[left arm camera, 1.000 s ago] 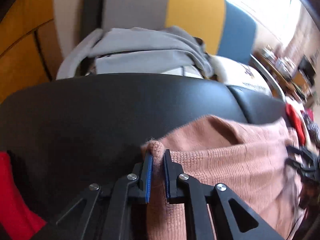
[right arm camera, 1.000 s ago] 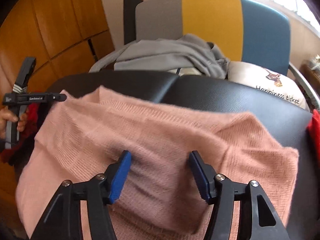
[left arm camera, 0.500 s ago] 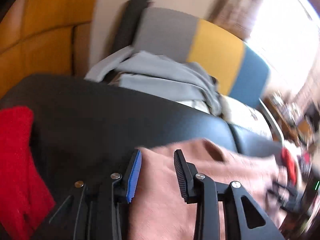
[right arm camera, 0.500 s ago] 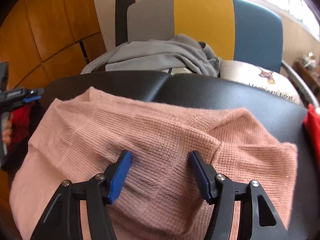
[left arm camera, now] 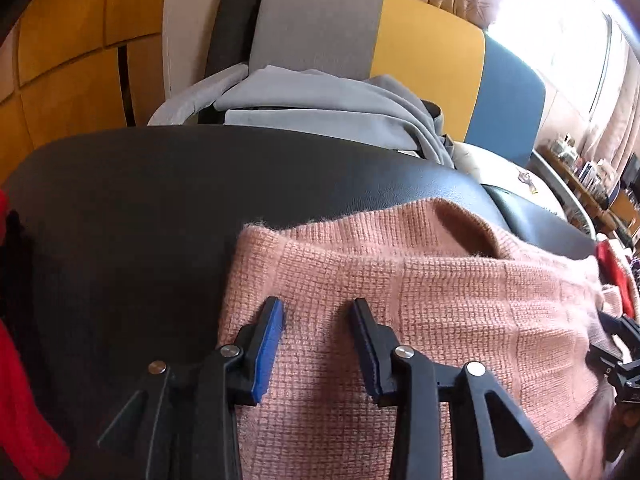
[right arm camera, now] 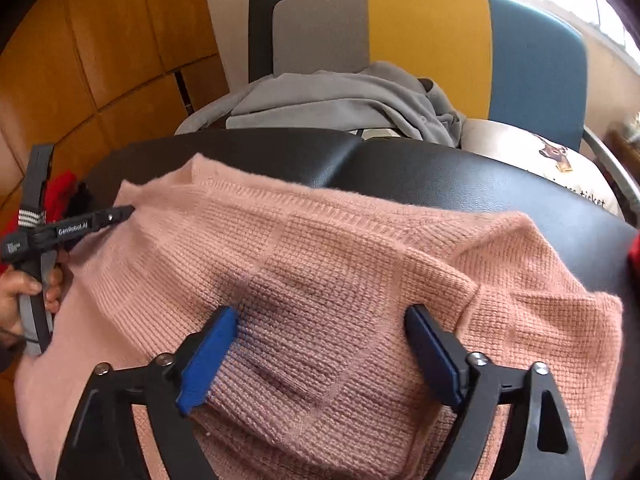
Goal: Fold clothes
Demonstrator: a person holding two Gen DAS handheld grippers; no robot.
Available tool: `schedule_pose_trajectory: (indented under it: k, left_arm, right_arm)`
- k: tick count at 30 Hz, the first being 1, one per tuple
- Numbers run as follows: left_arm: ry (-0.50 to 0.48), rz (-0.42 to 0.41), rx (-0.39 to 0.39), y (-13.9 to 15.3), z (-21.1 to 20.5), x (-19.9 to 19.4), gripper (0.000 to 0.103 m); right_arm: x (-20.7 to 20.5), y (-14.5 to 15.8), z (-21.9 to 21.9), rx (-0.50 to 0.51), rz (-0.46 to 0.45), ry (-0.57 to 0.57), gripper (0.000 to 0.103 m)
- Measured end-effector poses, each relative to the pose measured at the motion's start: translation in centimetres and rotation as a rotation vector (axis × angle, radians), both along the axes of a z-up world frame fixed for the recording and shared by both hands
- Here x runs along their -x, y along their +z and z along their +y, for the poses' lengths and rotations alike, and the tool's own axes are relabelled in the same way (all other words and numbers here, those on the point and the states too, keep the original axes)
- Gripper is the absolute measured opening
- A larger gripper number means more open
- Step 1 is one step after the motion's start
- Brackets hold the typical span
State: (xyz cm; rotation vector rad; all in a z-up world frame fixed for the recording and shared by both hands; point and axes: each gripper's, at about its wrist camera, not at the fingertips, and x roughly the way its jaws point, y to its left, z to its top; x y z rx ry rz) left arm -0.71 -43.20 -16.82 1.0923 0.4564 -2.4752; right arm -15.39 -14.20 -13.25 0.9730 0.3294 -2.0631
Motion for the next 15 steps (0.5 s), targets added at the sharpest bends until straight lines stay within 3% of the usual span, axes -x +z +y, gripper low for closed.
schedule_pose_trajectory:
  k: [3, 5, 8, 11, 15]
  left_arm:
    - [-0.002, -0.055, 0.036, 0.9, 0.0, 1.5, 0.037]
    - [0.020, -0.059, 0.009, 2.0, 0.5, 0.4, 0.037]
    - [-0.005, 0.020, -0.052, 3.7, 2.0, -3.3, 0.041]
    - [-0.047, -0.006, -0.050, 3.3, 4.4, -7.4, 0.042]
    - [-0.086, -0.066, -0.007, 1.4, 7.6, -13.2, 0.043]
  right_arm:
    - [0.0, 0.2, -0.5, -0.025, 0.020, -0.003, 0.091]
    - [-0.3, 0.9, -0.4, -0.045, 0.029, -0.017, 0.091]
    - [-1.9, 2.6, 1.0, -0.019, 0.017, -0.025, 0.091]
    - [-5.0, 3.7, 5.6, 0.038, -0.021, -0.040, 0.091]
    - [-7.8, 2.6, 13.8, 0.064, -0.093, -0.123, 0.097]
